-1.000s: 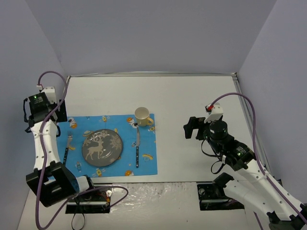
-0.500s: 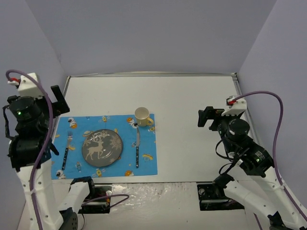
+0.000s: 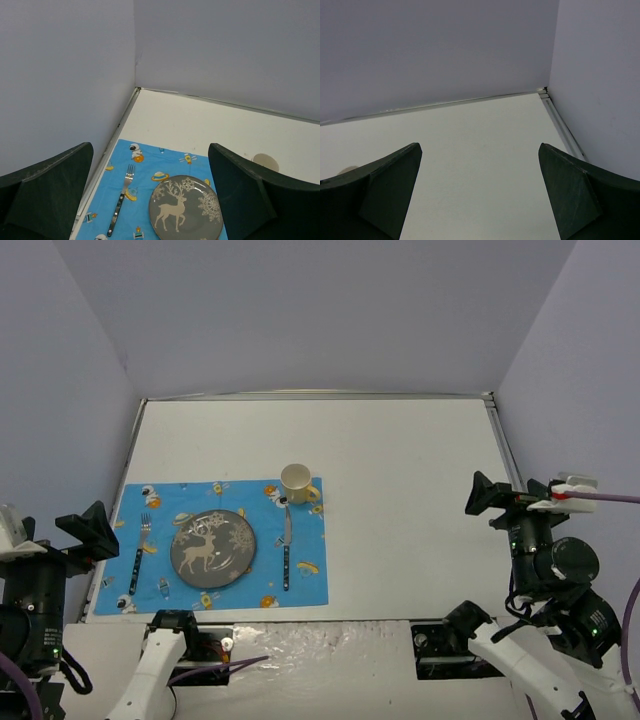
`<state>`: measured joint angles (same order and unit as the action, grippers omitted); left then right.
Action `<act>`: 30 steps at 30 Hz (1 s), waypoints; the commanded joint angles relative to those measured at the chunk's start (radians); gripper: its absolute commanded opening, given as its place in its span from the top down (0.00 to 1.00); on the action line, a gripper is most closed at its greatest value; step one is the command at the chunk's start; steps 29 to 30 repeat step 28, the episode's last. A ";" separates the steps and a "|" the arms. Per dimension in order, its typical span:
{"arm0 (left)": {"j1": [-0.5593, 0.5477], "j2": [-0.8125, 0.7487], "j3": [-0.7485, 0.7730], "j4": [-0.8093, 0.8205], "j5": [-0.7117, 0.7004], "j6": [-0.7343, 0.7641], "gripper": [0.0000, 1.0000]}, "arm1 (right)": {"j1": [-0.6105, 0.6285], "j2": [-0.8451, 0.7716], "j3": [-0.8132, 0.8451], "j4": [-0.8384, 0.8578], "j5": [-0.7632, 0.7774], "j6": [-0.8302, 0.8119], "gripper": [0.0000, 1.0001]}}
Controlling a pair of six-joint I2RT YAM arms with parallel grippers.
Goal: Set the dinner table for one person
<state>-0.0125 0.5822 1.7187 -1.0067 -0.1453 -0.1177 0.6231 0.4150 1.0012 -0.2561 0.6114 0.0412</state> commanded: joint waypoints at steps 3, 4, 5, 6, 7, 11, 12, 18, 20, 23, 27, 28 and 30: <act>-0.015 0.007 -0.002 -0.015 -0.033 -0.014 0.03 | 0.006 -0.044 0.009 0.063 0.081 -0.081 0.00; -0.015 0.009 0.000 -0.015 -0.026 -0.015 0.03 | 0.006 -0.048 0.011 0.065 0.083 -0.088 0.00; -0.015 0.011 0.001 -0.013 -0.021 -0.017 0.03 | 0.006 -0.053 0.013 0.066 0.087 -0.093 0.00; -0.015 0.013 0.002 -0.012 -0.016 -0.019 0.03 | 0.006 -0.059 0.014 0.067 0.091 -0.098 0.00; -0.015 0.015 0.003 -0.009 -0.015 -0.023 0.03 | 0.006 -0.064 0.013 0.067 0.091 -0.100 0.01; -0.015 0.015 0.005 0.005 -0.025 -0.040 0.03 | 0.006 -0.084 0.008 0.067 0.090 -0.096 0.01; -0.015 0.014 0.005 0.009 -0.030 -0.041 0.03 | 0.007 -0.086 0.007 0.067 0.089 -0.096 0.01; -0.015 0.021 0.027 0.013 -0.063 -0.045 0.03 | 0.008 -0.086 0.010 0.068 0.087 -0.106 0.01; -0.015 0.023 0.033 0.012 -0.070 -0.043 0.03 | 0.008 -0.083 0.011 0.069 0.085 -0.111 0.01; -0.015 0.025 0.035 0.012 -0.076 -0.041 0.03 | 0.007 -0.079 0.010 0.073 0.081 -0.117 0.01; -0.016 0.027 0.033 0.014 -0.075 -0.041 0.03 | 0.009 -0.079 0.007 0.079 0.080 -0.119 0.01; -0.016 0.027 0.032 0.016 -0.076 -0.041 0.03 | 0.010 -0.080 0.006 0.080 0.080 -0.120 0.01; -0.016 0.027 0.032 0.016 -0.076 -0.041 0.03 | 0.010 -0.080 0.006 0.080 0.080 -0.120 0.01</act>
